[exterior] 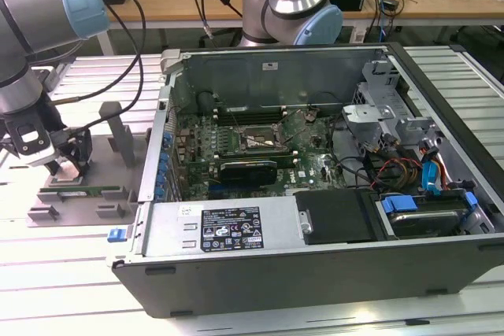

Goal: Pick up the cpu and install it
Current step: 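Pick up the cpu and move it towards the insertion slot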

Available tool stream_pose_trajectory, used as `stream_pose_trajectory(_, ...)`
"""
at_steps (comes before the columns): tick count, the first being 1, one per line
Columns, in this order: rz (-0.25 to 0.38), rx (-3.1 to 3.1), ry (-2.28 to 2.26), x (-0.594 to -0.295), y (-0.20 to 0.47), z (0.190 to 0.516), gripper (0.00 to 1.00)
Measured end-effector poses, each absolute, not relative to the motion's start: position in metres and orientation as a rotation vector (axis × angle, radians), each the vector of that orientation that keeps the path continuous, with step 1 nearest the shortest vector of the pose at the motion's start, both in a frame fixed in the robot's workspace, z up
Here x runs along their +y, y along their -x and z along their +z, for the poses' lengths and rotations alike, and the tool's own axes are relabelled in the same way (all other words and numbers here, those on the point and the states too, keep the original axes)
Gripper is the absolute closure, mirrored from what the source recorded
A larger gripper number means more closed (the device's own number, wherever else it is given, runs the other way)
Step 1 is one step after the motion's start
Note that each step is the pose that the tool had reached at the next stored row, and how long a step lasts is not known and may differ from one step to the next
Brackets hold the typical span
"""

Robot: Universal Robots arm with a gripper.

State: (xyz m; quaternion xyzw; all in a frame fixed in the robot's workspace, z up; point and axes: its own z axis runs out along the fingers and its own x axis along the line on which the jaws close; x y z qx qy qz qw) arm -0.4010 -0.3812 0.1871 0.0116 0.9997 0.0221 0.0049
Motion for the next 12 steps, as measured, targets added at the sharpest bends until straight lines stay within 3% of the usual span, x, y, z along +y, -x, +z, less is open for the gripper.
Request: stream_pose_trajectory(12, 0.069, 3.131, -0.036, -0.3812, 0.4011, 0.1897, 0.45)
